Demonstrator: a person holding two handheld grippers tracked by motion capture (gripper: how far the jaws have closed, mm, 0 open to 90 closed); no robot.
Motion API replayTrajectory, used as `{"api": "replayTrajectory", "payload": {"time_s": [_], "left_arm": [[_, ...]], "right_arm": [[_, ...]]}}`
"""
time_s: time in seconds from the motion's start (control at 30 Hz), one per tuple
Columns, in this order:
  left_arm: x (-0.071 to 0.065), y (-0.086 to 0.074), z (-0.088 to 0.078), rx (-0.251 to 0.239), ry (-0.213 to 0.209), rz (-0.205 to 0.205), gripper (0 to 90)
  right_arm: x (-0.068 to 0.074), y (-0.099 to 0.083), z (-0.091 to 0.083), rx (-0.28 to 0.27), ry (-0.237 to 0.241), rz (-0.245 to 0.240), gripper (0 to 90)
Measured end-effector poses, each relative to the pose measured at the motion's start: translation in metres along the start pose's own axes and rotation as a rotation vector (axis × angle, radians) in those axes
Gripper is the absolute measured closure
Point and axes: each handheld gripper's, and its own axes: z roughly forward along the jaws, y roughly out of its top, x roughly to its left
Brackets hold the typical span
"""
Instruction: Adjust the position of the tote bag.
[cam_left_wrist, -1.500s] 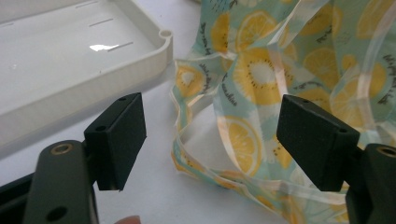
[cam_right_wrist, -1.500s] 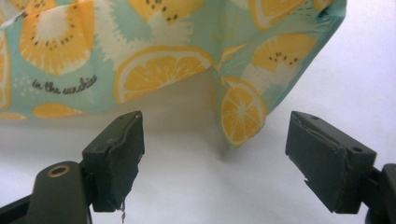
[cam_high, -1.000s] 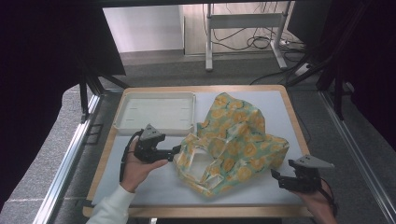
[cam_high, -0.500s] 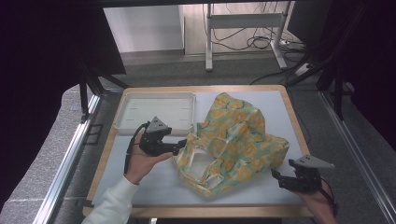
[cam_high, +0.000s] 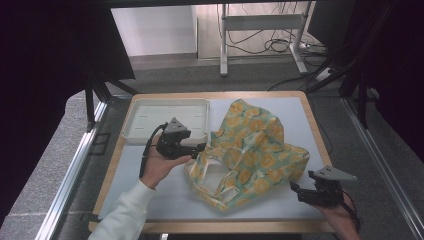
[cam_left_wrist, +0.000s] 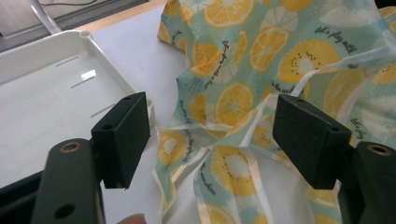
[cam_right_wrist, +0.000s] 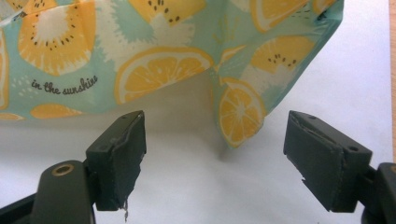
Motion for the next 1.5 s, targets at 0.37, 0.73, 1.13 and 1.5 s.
{"api": "replayTrajectory", "payload": {"time_s": [0.37, 0.73, 1.13, 1.5], "left_arm": [[-0.003, 0.017, 0.02, 0.011, 0.001, 0.015, 25.7], [-0.003, 0.028, 0.033, 0.019, -0.016, 0.028, 24.4], [-0.004, 0.046, 0.052, 0.03, -0.027, 0.04, 23.2], [-0.002, 0.059, 0.07, 0.046, -0.027, 0.049, 22.5]], "right_arm": [[0.0, -0.001, 0.0, 0.003, -0.008, -0.01, 21.5], [0.0, -0.001, 0.001, 0.008, -0.013, -0.02, 21.5], [0.001, -0.002, 0.002, 0.012, -0.016, -0.025, 21.5], [0.001, -0.002, 0.004, 0.02, -0.024, -0.034, 21.6]]}}
